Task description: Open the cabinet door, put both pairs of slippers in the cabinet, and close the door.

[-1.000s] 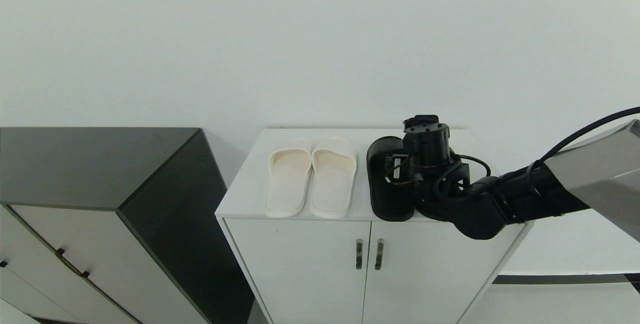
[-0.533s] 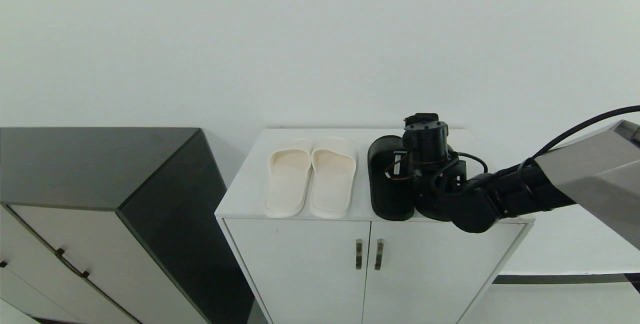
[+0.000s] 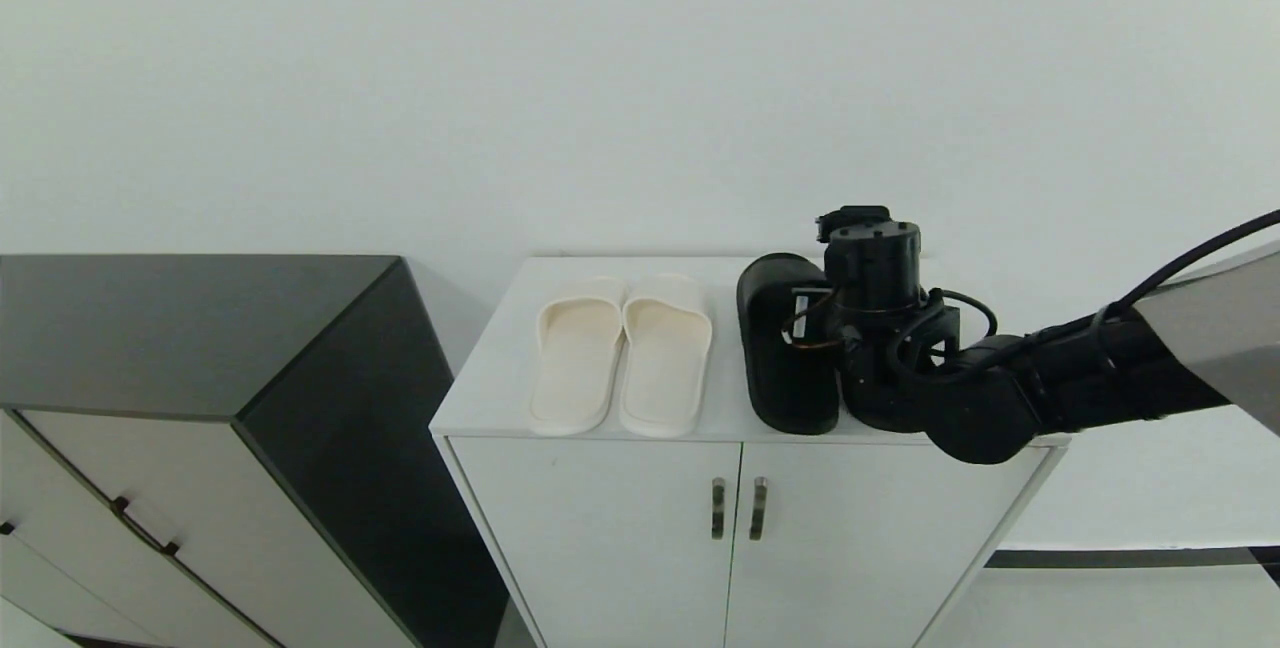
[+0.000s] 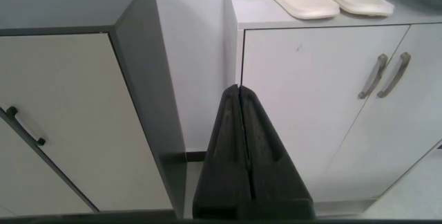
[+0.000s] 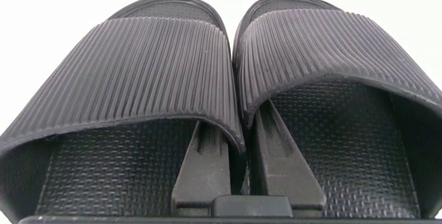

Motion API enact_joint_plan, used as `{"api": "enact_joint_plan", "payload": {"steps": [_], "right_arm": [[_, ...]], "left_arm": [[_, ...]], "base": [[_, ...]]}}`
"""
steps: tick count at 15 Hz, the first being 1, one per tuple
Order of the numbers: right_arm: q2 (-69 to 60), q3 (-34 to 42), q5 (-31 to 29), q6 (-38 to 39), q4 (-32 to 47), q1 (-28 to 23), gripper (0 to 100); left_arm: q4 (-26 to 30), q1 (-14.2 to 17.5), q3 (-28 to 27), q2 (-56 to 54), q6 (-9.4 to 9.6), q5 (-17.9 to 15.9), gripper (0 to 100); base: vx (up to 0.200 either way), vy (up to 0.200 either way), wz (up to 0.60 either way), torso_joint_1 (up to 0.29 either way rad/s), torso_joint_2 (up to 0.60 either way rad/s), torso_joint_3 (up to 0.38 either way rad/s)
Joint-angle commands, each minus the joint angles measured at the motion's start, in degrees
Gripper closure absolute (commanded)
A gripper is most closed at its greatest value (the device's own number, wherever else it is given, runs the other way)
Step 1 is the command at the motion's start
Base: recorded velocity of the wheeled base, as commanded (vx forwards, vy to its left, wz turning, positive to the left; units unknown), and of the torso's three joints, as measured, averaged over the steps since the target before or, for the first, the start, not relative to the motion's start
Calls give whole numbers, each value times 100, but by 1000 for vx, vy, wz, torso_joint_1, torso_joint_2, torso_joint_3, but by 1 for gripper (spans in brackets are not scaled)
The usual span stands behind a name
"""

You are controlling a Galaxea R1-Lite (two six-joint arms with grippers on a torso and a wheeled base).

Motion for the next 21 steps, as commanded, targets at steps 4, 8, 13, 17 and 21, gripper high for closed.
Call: {"api": "enact_joint_plan", "payload": {"steps": [4,8,13,17,21], "right_arm": [[-1942,1632,1412,-82,64,566,100],[-2592,2458,2238,-82,64,777,100],[-2627,2625,2273,-82,55,926,100],[-2636,2731,2273,-82,37,935,100],[-2680,2862,2291,-223,11,935,100]], "left_arm": [[-1,0,0,6,-11,-2,100],[-1,0,0,6,-11,-2,100],[-1,0,0,6,-11,-2,100],[-1,0,0,-2,-20,-2,100],[-1,0,0,6,-11,7,100]], "base": [[0,0,0,0,0,0],[0,0,0,0,0,0],[-80,0,0,2,1,0],[-200,0,0,3,-1,2],[-150,0,0,1,-1,3]]}}
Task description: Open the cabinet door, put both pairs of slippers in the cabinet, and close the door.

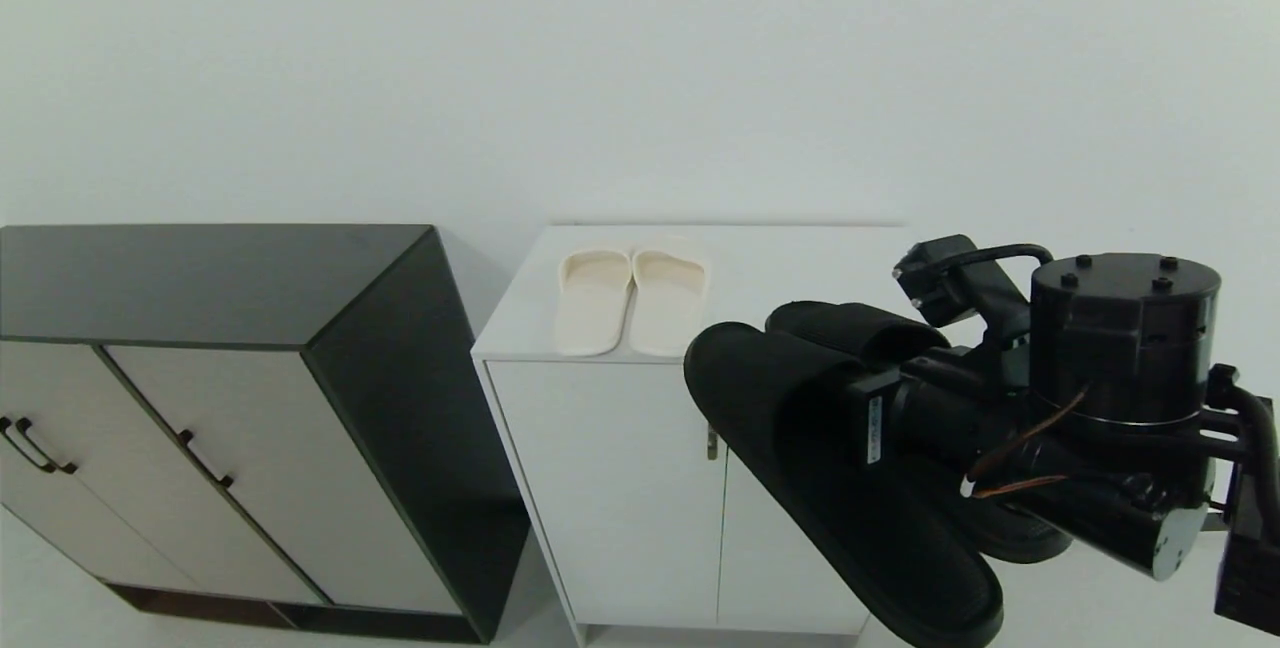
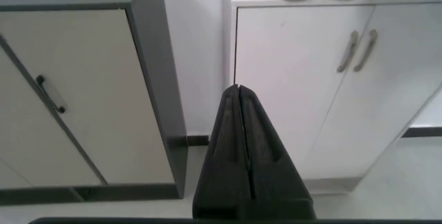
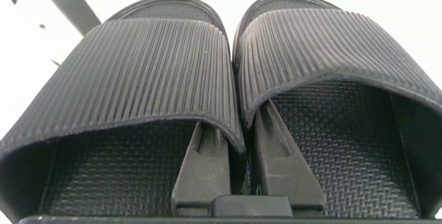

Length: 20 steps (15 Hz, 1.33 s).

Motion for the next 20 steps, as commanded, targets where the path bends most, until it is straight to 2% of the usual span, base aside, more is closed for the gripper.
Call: {"api": "enact_joint_plan", "payload": {"steps": [1,12,20], "right_arm": [[-69,93,102,-16,-23,-1,100],[-130,295,261,-183,-40,-1,100],[-271,427,524,-183,-49,-1,100]], "left_arm": [[-1,0,0,-7,4,1,100],[-1,0,0,-7,-5,1,100],[-1,0,0,-7,4,1,100]], "base": [[0,0,0,0,0,0],[0,0,0,-5,10,7],[0,0,0,-212,500,279]]}}
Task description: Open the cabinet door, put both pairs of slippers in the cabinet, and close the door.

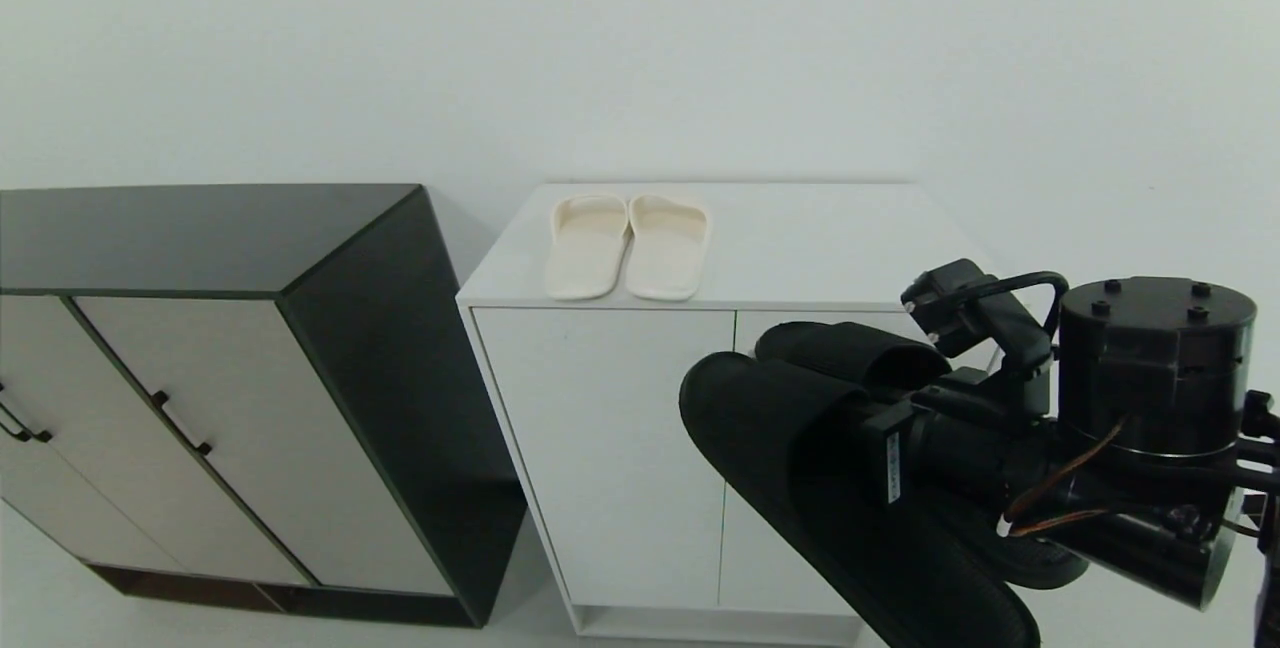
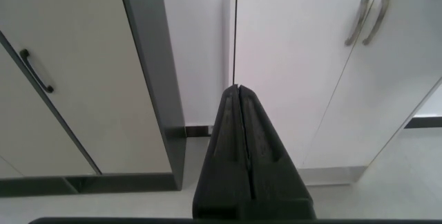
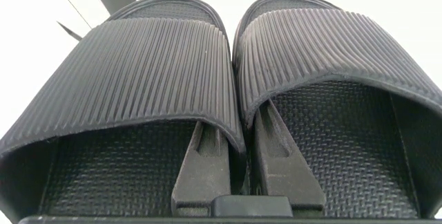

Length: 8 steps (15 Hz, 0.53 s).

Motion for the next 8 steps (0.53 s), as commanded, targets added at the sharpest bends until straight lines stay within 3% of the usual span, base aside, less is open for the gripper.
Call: {"api": "enact_joint_plan", "payload": {"steps": [1,8], "right_arm": [[-59,71,1,1,0,-1,100],[-59,221,28,-43,9,-1,100]], "left_arm": [[-1,0,0,4,9,-2,100],[-1,0,0,-5,0,-2,100]], "base": [[0,0,0,-207,520,315],[0,0,0,-197,514,319]]}}
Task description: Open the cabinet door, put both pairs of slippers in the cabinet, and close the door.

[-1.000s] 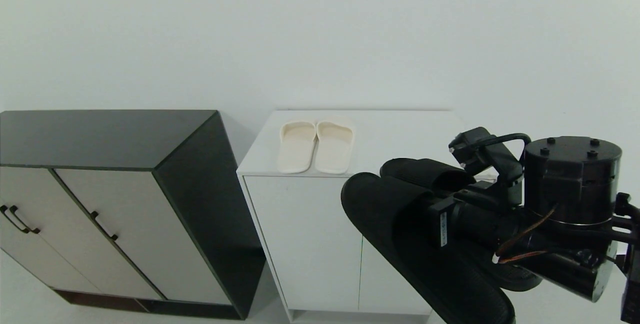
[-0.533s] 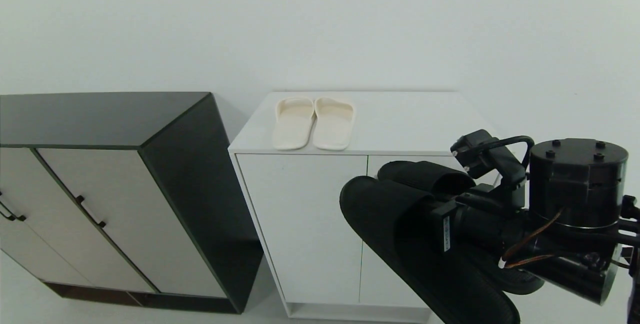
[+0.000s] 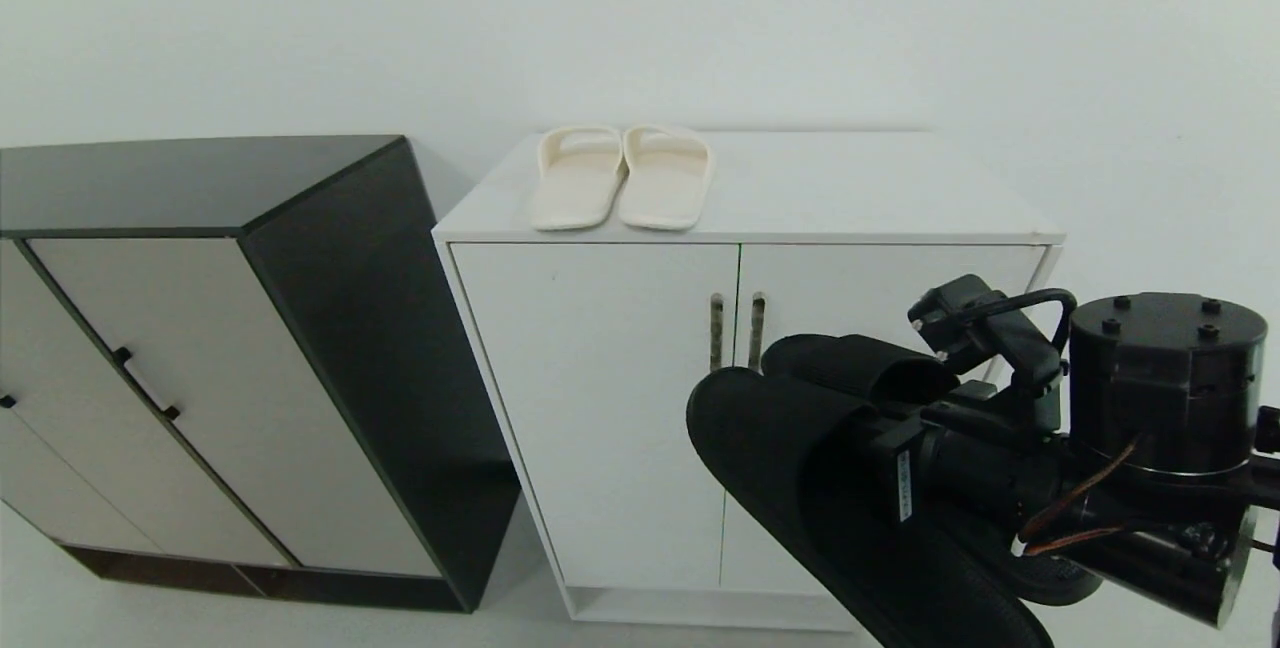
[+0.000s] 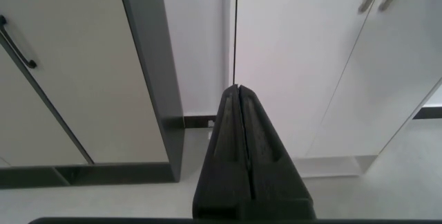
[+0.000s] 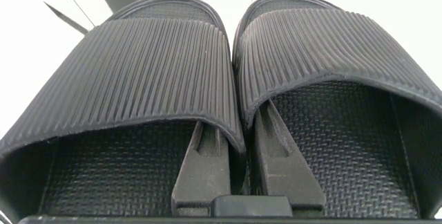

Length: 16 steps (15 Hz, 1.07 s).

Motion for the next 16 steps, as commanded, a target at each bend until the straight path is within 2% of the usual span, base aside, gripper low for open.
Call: {"api": "enact_joint_plan", "payload": {"steps": [1,9,16], "right_arm": [[18,33,3,-5,1,8,100],[18,95,3,-5,1,25,100],[27,147,74,-5,1,25,100]], "left_arm": [[-1,0,0,-5,0,1,100],[-1,0,0,4,0,1,100],[-1,0,0,4,0,1,100]], "base": [[0,0,0,-159,491,320],[0,0,0,-134,474,334],[0,0,0,-53,421,366]]}}
